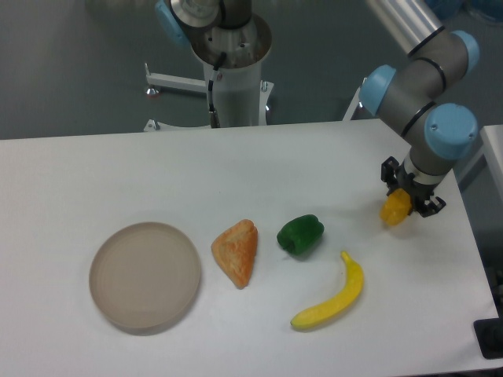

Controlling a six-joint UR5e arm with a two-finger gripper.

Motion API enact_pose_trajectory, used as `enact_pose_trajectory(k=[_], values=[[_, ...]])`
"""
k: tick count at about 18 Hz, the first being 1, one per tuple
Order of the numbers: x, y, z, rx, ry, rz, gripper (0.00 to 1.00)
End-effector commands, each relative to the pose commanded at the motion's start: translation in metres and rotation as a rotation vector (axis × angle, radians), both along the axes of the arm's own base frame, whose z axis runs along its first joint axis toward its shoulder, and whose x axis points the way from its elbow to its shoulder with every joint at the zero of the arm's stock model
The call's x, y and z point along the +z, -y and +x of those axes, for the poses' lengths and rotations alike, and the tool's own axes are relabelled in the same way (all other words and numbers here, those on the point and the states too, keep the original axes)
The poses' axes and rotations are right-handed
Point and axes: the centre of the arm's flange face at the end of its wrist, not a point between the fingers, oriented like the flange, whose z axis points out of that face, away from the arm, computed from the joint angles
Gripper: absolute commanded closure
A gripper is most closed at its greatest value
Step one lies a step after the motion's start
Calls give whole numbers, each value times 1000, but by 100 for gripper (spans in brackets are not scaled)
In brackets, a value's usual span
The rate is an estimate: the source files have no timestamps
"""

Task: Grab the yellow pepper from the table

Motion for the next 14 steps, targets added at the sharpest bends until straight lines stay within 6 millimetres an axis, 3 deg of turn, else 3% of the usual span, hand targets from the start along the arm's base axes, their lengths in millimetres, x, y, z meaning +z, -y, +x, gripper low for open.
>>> enact_pose_trajectory(k=[6, 14], values=[[8, -35, 19, 43, 30, 79, 67], [3, -45, 24, 38, 37, 86, 67]])
